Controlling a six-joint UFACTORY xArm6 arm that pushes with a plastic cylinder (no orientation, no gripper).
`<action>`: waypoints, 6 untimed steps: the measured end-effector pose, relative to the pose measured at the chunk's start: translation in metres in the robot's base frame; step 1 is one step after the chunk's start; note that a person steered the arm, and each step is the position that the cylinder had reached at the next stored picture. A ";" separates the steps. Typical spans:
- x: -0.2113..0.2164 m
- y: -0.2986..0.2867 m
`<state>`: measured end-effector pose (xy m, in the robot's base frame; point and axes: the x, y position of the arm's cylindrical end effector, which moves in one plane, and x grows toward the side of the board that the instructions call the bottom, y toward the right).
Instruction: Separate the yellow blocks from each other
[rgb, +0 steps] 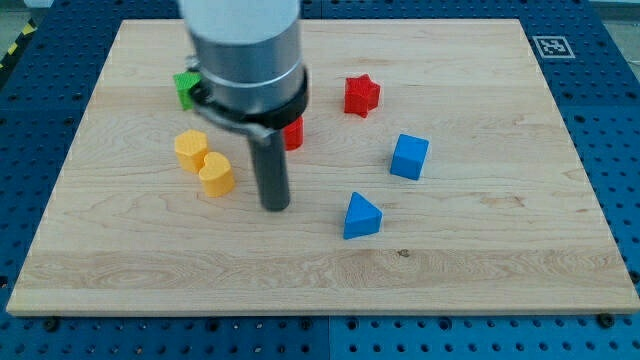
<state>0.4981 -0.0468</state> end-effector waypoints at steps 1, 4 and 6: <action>-0.047 -0.007; -0.043 -0.083; -0.038 -0.102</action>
